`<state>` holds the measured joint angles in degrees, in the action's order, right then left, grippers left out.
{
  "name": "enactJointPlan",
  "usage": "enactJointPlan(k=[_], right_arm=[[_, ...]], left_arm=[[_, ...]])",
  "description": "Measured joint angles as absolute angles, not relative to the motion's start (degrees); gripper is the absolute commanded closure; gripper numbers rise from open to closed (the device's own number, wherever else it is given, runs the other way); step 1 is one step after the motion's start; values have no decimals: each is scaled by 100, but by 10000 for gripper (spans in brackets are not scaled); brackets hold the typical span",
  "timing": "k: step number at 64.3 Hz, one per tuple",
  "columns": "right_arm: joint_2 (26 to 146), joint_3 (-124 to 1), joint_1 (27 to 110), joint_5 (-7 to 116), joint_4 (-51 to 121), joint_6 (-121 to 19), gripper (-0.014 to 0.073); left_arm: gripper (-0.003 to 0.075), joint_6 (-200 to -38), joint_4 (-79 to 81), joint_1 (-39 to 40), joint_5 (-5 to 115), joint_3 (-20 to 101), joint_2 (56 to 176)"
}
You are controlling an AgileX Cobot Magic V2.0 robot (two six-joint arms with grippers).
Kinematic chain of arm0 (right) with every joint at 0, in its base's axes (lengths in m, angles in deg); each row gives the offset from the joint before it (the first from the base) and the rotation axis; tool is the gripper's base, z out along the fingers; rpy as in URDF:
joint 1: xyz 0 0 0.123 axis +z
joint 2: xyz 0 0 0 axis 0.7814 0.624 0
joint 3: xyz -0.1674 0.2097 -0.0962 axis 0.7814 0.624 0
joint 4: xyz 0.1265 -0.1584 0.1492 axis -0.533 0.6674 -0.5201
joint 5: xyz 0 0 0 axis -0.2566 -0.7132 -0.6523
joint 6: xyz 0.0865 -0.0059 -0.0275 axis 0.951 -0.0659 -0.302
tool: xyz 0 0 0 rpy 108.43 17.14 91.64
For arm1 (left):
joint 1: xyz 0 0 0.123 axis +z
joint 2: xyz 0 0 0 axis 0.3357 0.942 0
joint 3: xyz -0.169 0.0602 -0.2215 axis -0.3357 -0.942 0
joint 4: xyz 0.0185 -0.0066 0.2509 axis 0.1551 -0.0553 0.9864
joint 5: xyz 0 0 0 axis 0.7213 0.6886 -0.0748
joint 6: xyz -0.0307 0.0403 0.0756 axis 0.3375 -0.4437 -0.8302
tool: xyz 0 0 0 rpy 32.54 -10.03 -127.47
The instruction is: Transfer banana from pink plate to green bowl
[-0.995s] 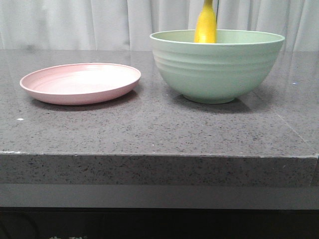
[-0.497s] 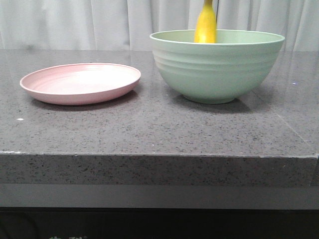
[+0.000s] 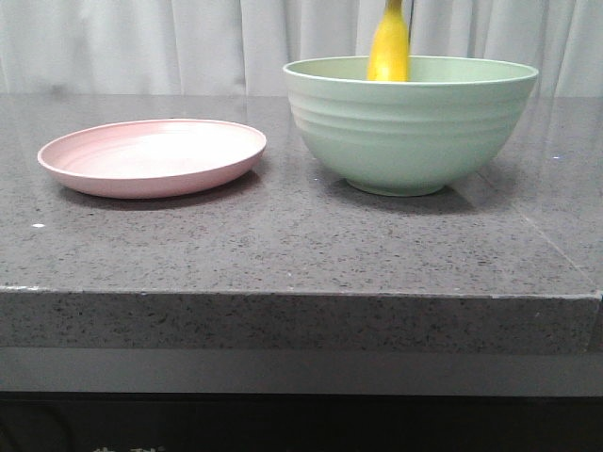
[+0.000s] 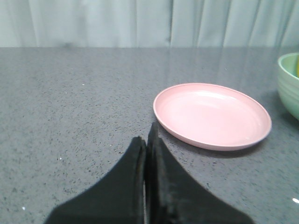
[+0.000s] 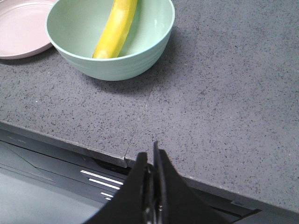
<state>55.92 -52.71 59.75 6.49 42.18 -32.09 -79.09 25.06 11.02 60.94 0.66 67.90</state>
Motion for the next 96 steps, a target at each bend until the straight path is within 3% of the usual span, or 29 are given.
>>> enactJointPlan(k=[18,83,96], right_arm=[[5592,-5271,5975,649,4218,-3209,662],[5546,-5179,5975,684,4232,-3209,662],[4840,-4190,5691,1730,4481,-3209,662]], left_arm=[[738,-7909,2055,1519,4555,-1679,5849],[738,-7909,2032,1519,4370,-1702,5849],[738,-7909,2032,1519,4370,-1702,5849]])
